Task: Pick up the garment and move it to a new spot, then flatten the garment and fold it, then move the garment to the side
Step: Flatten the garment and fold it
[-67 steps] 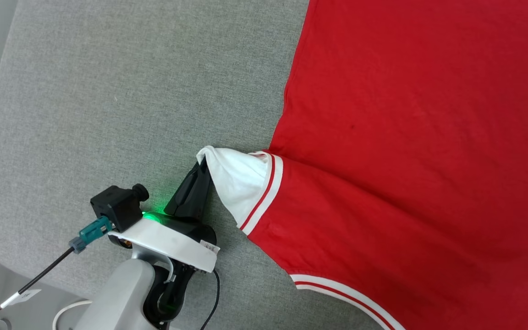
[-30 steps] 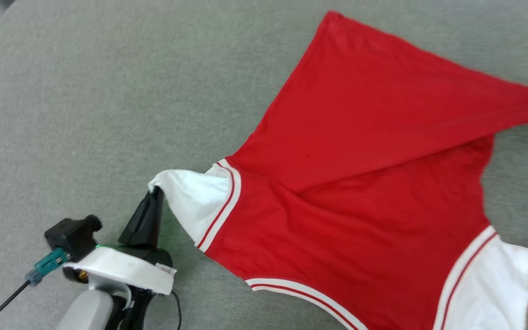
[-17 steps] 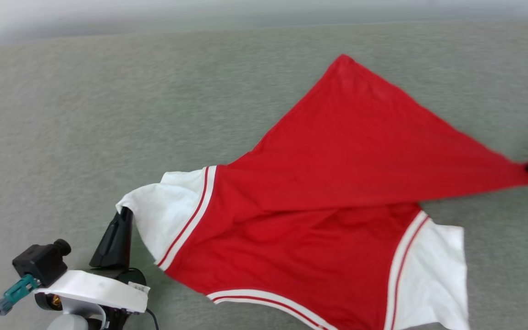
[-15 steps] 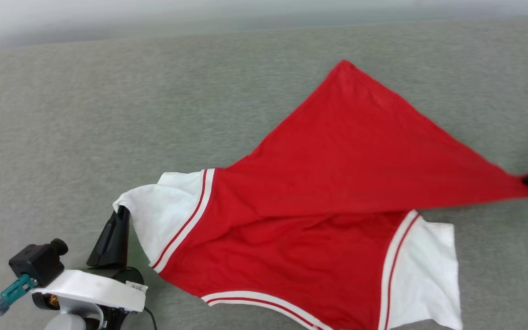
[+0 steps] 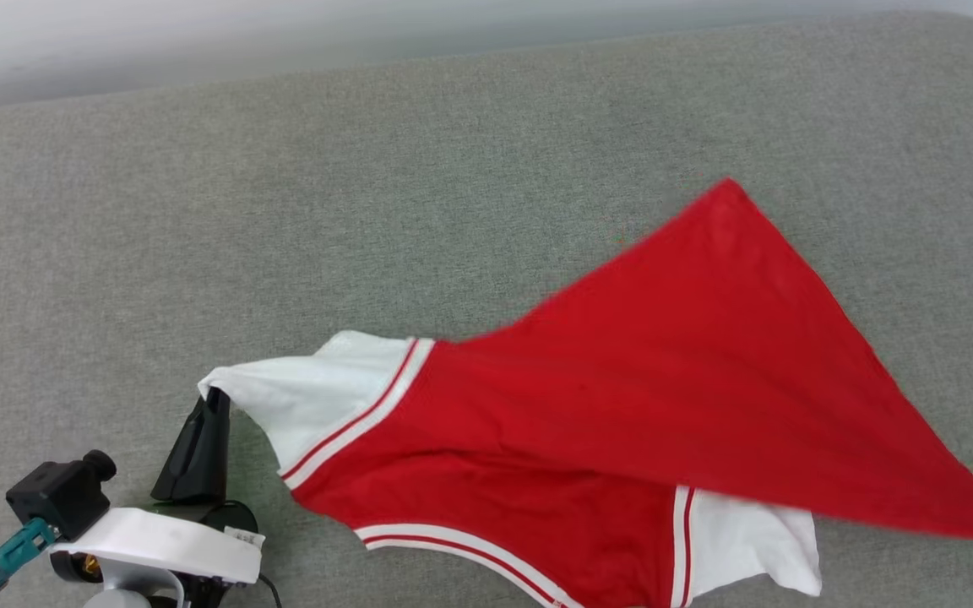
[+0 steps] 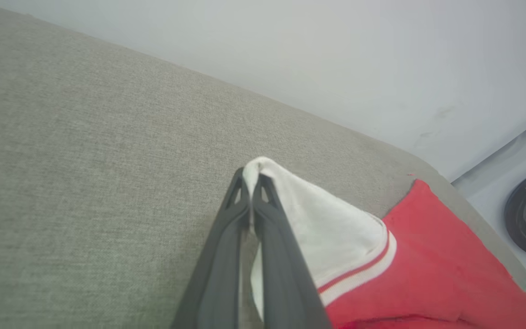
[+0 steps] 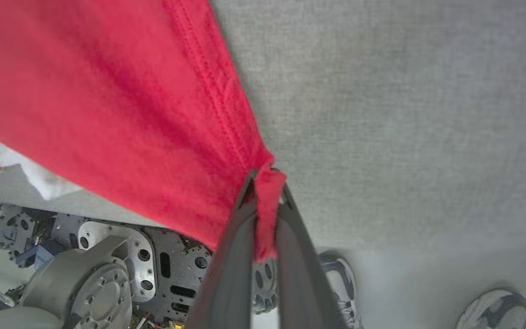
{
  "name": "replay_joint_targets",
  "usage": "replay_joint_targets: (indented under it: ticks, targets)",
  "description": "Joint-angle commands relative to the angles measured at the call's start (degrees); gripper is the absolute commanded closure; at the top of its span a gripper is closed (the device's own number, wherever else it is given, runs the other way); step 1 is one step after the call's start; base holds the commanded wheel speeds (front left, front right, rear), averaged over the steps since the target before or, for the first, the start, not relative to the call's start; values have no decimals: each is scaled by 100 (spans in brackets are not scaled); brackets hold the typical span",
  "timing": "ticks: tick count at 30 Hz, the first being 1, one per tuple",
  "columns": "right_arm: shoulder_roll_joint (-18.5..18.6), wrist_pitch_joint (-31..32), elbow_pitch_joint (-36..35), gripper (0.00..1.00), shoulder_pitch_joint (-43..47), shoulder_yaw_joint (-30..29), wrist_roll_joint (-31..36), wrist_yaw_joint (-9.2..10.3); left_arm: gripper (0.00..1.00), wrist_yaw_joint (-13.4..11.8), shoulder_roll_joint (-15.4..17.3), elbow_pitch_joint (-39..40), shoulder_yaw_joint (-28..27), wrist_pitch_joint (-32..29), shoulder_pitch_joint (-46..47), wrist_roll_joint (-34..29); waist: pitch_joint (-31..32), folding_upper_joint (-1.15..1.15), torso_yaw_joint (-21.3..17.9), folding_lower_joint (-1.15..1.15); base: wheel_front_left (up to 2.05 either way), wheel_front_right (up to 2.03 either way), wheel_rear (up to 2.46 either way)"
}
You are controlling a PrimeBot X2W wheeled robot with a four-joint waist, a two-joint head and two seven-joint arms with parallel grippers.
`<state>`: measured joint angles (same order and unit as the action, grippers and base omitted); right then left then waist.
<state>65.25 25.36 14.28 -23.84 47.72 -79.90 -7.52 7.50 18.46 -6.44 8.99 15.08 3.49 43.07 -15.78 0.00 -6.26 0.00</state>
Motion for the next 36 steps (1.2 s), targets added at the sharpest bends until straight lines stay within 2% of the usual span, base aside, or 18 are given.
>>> replay_joint_targets:
  ticks: [1,3,5,6,7,10,12,15,18,21,23,27,31,36]
  targets:
    - [201,-68,-9,100,256,-69,271,8,100,-3,-19,14,-38,11,-84,-10,-8,0,-21,0,0,0,0]
    - [-12,-16,-97,100,548,-186,178,5,100,-3,-52,1,-62,11,-73,-19,-22,0,-39,0,0,0,0]
    - [-75,-48,-183,100,635,-388,344,5,100,-3,-37,-40,-8,12,-52,-34,-28,0,-27,0,0,0,0]
    - [-125,-95,-243,54,636,-542,371,5,100,-3,-49,-52,24,11,-33,-32,-27,0,-25,0,0,0,0]
    - [-201,-58,-329,0,681,-652,359,5,100,-3,-55,-57,50,11,-9,-29,-21,0,-17,0,0,0,0]
    - [-183,44,-520,0,735,-1142,417,6,100,-3,-37,-73,84,11,34,-11,0,0,20,0,0,0,0]
    - [-97,146,-646,0,620,-1531,568,5,100,-3,-26,-84,110,11,33,2,16,0,62,0,0,0,0]
    - [-156,396,-772,0,370,-2109,904,4,100,-3,-29,-113,165,11,37,14,58,0,146,0,0,0,0]
    - [-554,812,-803,0,56,-2540,1426,4,100,-3,-45,-139,239,12,81,35,77,0,257,0,0,0,0]
    - [-1332,1290,-664,0,-342,-2814,1966,5,100,-3,-46,-169,318,11,136,43,63,0,367,0,0,0,0]
    - [-1749,1537,-454,0,-668,-2903,2613,6,100,-3,-54,-178,388,12,210,34,24,0,457,0,0,0,0]
    - [-2707,1916,189,0,-1126,-3019,3422,4,100,-3,-75,-250,567,12,368,8,-49,0,657,0,0,0,0]
    - [-3290,1851,969,0,-1520,-3019,3932,5,100,-3,-104,-330,674,12,481,3,-102,0,786,0,0,0,0]
    - [-3611,1649,1883,0,-1939,-2802,4305,5,100,-3,-136,-414,789,12,554,21,-130,0,912,0,0,0,0]
